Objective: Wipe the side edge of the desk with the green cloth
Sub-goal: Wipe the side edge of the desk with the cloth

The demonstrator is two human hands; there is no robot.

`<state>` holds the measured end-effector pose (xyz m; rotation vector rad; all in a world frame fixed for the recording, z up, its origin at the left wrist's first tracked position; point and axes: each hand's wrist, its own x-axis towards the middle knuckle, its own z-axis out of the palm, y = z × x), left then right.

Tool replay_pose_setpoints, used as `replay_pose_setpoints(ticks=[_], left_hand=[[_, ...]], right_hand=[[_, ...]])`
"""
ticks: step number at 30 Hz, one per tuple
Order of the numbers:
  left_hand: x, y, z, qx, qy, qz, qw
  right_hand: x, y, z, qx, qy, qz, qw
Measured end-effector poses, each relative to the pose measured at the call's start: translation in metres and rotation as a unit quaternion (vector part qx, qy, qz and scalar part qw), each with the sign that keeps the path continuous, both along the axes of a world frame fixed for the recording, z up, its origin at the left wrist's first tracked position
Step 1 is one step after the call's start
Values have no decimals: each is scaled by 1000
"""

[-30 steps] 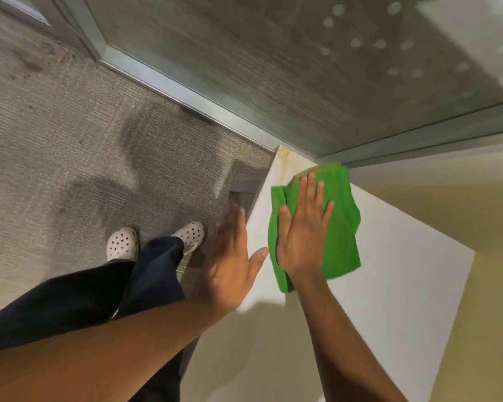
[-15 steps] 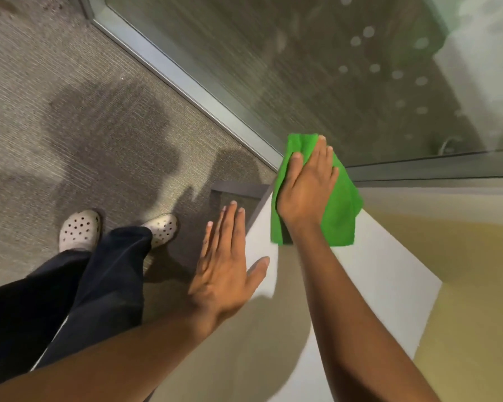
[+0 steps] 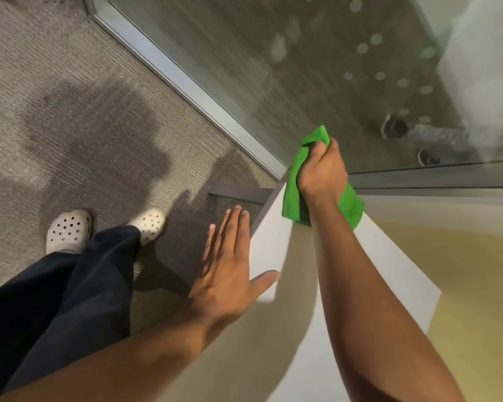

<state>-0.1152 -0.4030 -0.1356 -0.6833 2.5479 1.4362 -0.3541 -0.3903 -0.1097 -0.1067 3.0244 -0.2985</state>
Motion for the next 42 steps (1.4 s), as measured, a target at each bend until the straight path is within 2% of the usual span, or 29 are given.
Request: replay_pose_setpoints(ticks=[3, 6, 10, 12, 15, 19, 22, 25, 30, 32, 36, 42], left_hand=[[1, 0, 0, -6, 3, -3, 1000], [-1, 0, 1, -5, 3, 0, 1000], [-2, -1, 1, 11, 0, 1, 1000], [-2, -1, 2, 16, 1, -4, 1000], [-1, -1, 1, 15, 3, -6, 1000], [0, -2, 1, -1, 9, -14, 1000], [0, -1, 0, 8, 16, -17, 1000], [0, -1, 1, 13, 18, -12, 1000], [1, 1, 2, -8, 14, -11, 1000], [0, 0, 2, -16, 12, -14, 1000], [0, 0, 3, -19, 7, -9, 1000], [1, 1, 1, -7, 14, -9, 1000]], right_hand=[[6, 30, 5, 6, 32, -16, 999], [5, 66, 13, 12, 29, -74, 997], [-2, 63, 13, 6, 22, -107, 994], [9, 50, 11, -29, 39, -47, 998], [48, 42, 3, -66, 50, 95, 992], [93, 63, 0, -50, -25, 238, 970], [93, 77, 1, -35, -48, 297, 953], [65, 64, 4, -24, -40, 303, 952], [7, 28, 5, -58, -42, 183, 981], [11, 25, 3, -50, -33, 172, 983], [58, 47, 0, -44, -10, 227, 973], [104, 107, 1, -11, -55, 346, 937]])
